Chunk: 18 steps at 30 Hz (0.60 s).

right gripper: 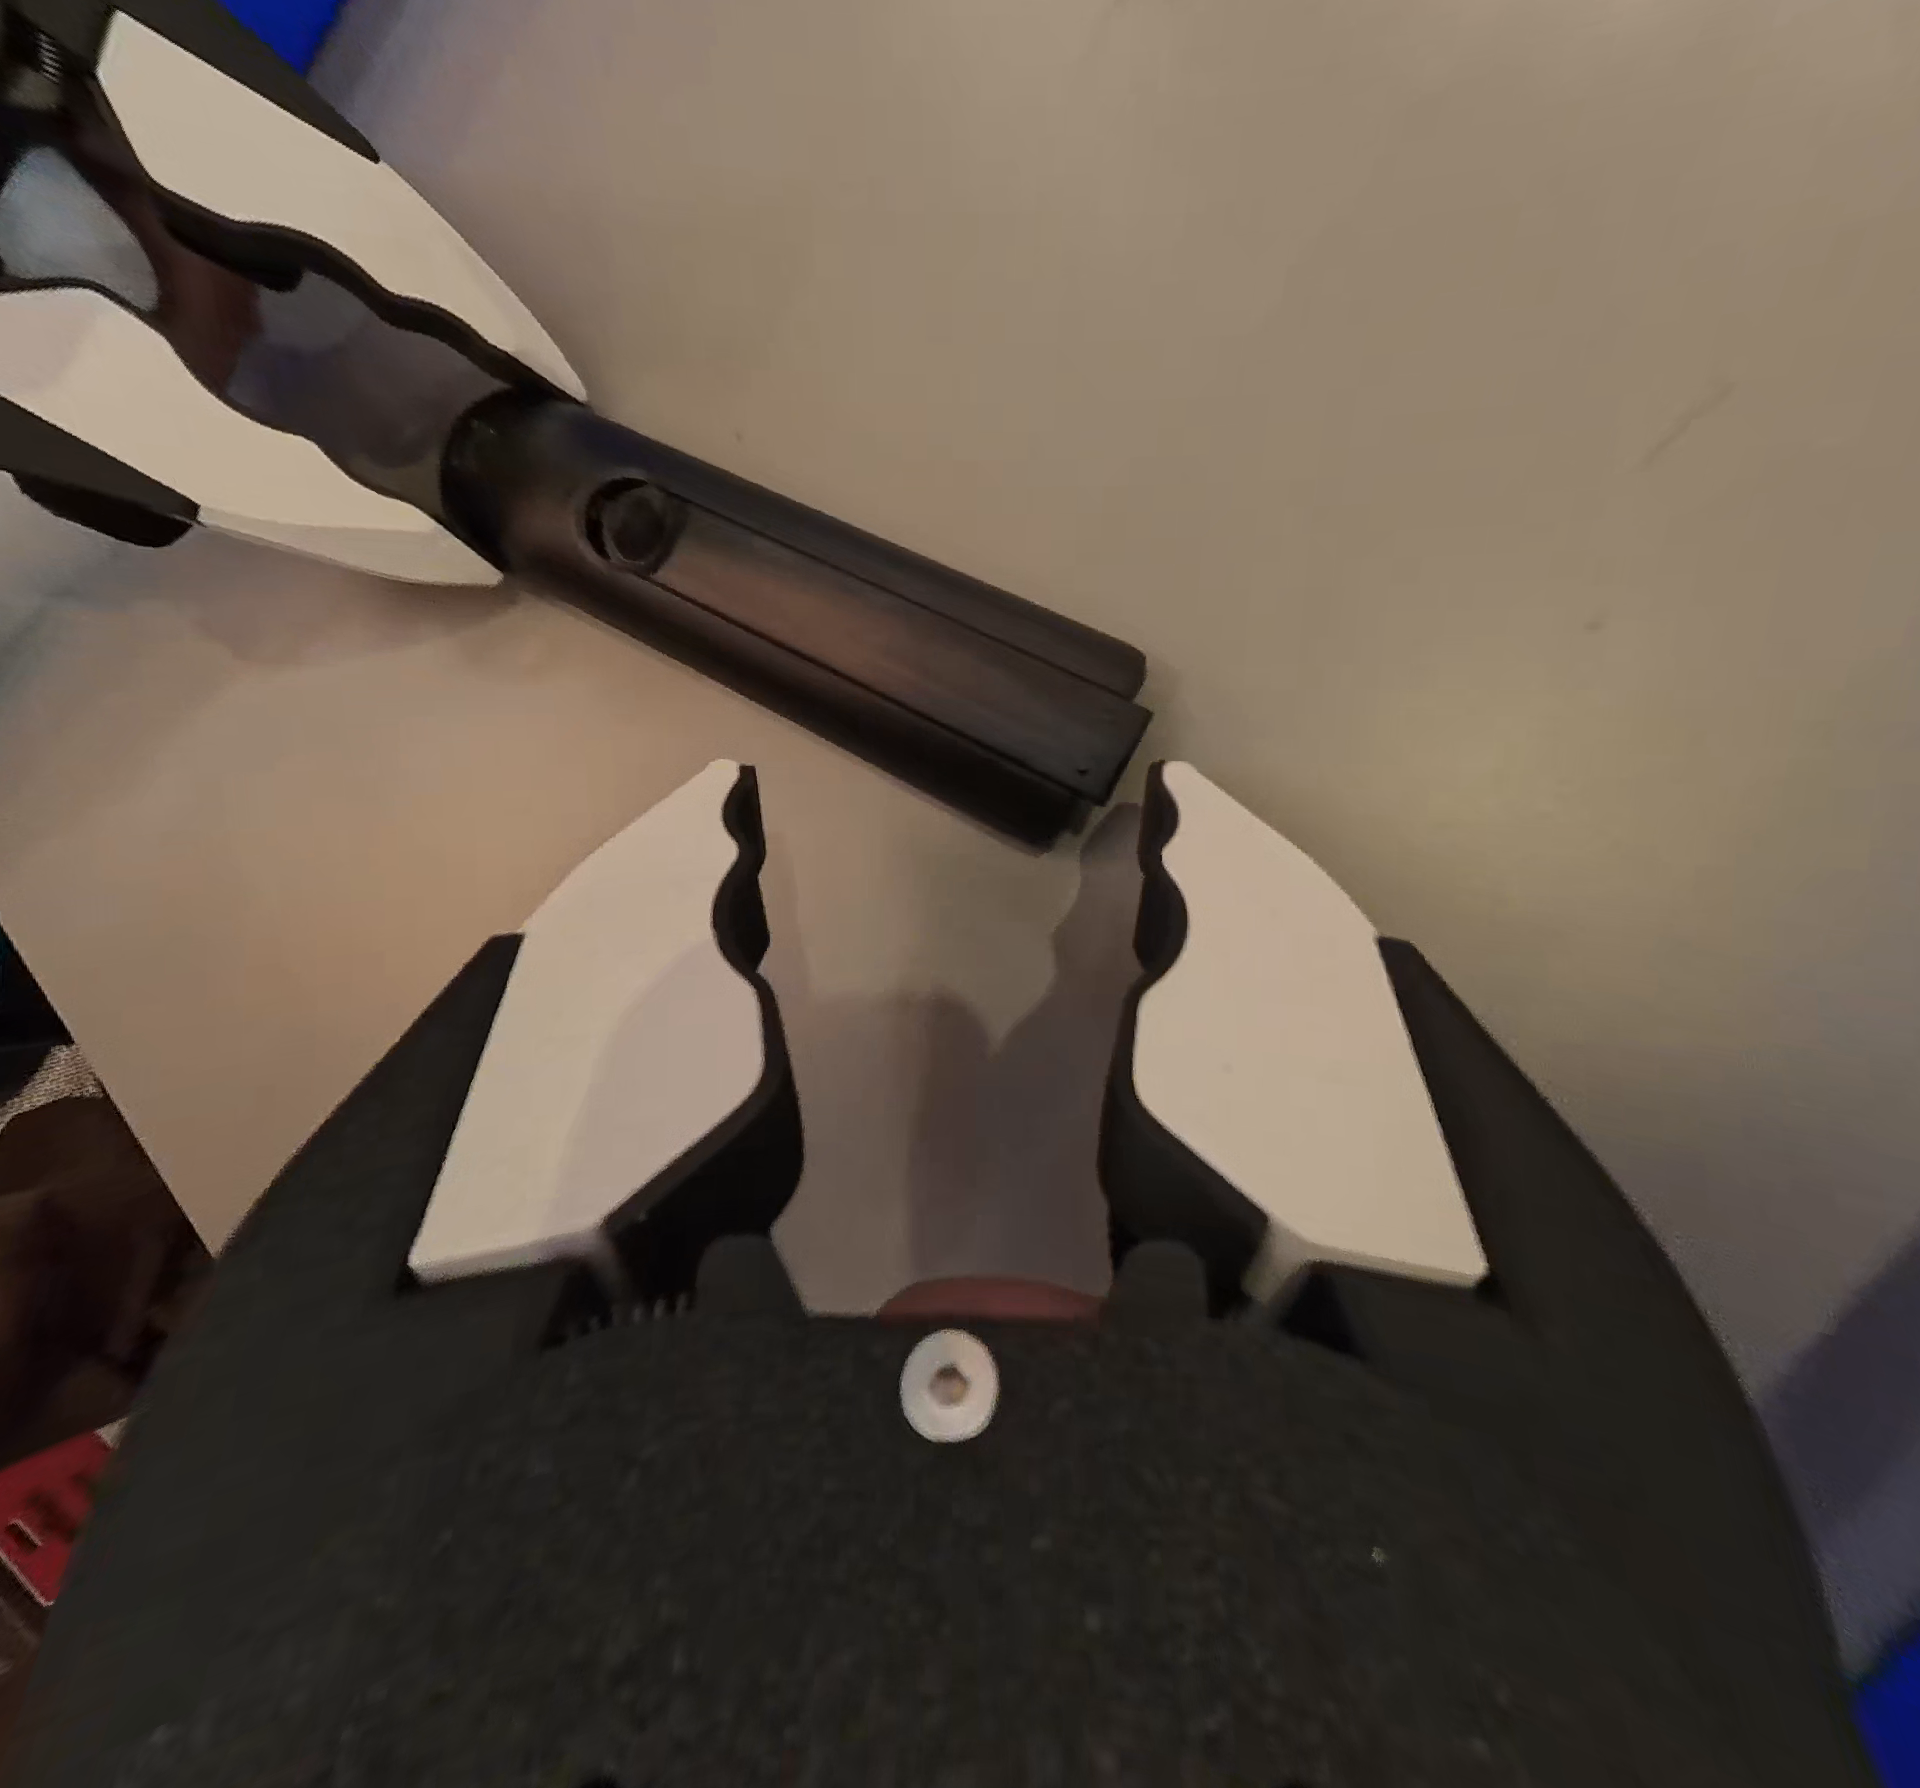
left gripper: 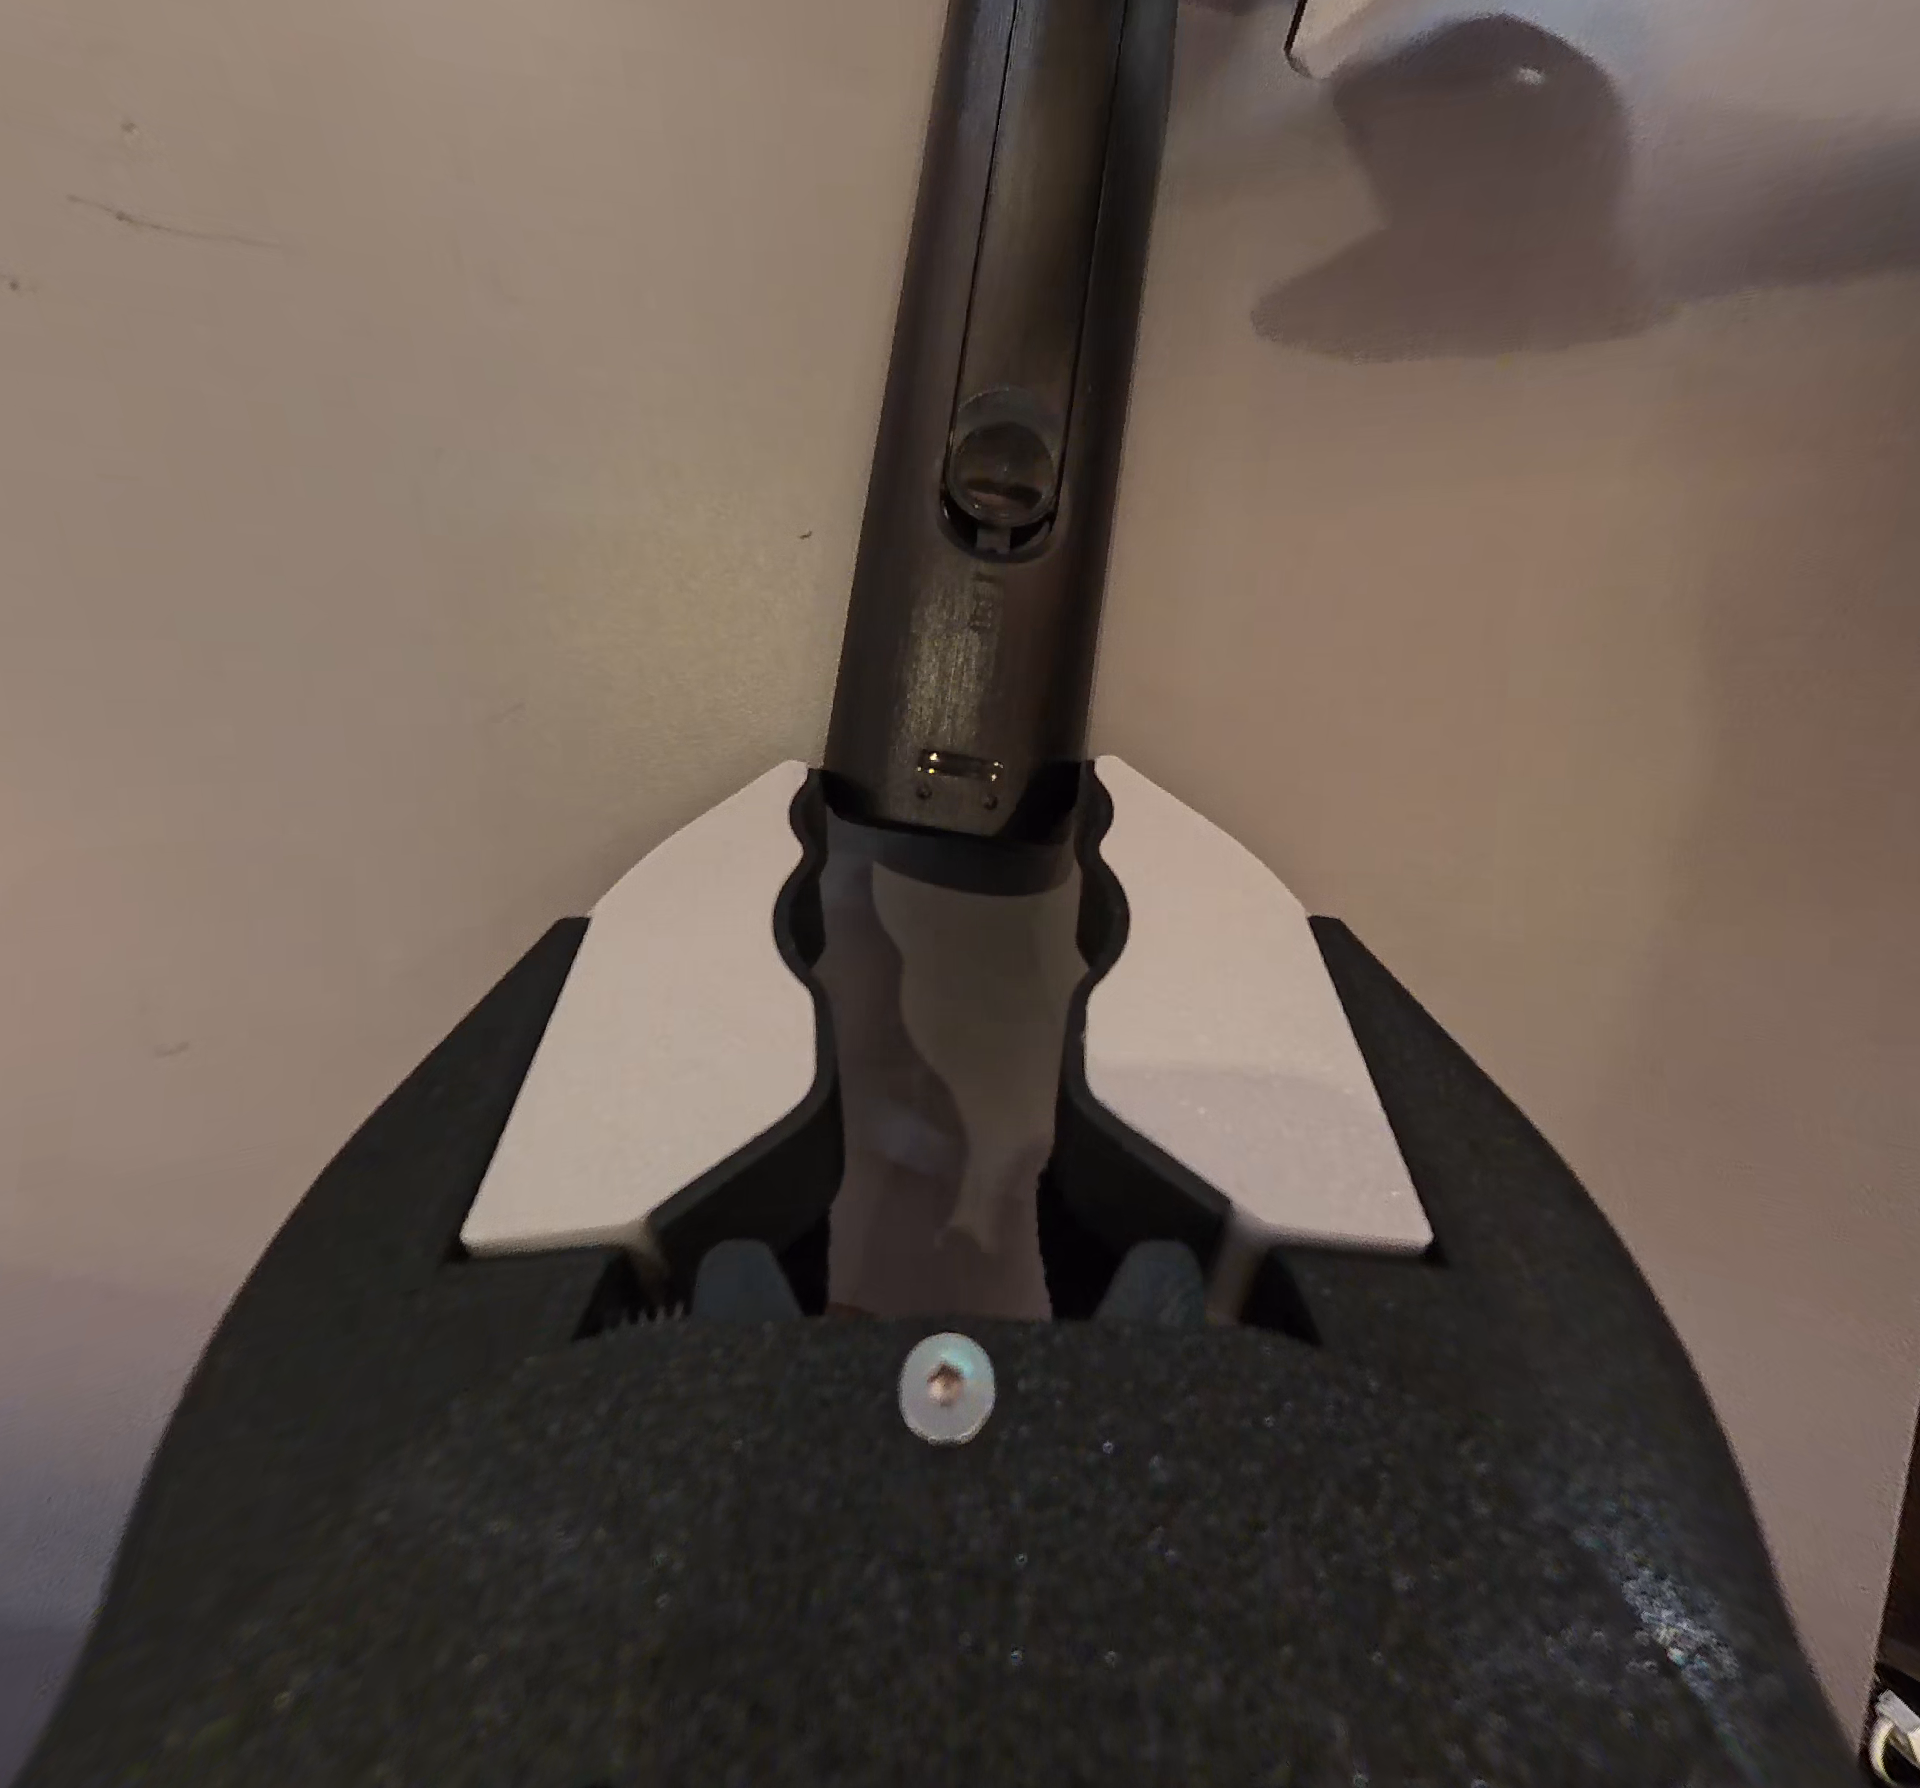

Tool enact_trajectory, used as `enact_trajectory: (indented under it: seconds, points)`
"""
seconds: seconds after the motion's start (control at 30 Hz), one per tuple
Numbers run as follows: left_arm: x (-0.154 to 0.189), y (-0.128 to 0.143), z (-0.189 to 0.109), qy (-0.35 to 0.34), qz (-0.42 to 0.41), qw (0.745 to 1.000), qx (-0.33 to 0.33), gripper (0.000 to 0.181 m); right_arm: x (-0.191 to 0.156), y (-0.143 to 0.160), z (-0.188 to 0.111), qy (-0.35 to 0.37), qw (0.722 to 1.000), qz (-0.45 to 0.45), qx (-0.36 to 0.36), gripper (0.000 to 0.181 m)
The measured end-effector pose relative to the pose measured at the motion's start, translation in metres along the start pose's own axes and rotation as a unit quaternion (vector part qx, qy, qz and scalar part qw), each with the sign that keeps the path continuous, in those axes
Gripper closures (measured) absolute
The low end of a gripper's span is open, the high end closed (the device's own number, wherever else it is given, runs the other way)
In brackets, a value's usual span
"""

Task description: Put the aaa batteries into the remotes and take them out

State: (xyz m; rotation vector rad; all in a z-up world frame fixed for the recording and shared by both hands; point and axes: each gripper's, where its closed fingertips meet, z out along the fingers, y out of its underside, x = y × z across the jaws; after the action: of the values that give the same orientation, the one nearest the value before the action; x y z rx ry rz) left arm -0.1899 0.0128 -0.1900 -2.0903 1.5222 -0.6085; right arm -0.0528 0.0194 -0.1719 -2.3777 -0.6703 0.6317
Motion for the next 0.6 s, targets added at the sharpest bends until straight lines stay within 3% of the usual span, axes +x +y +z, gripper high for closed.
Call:
enact_trajectory:
  seconds: [0.6]
  points:
    - [0.0001, 0.0013, 0.0014, -0.002, 0.002, 1.000, -0.006, 0.136, -0.0065, -0.0019, 0.0029, 0.000, 1.000, -0.019, -0.008, 0.108]
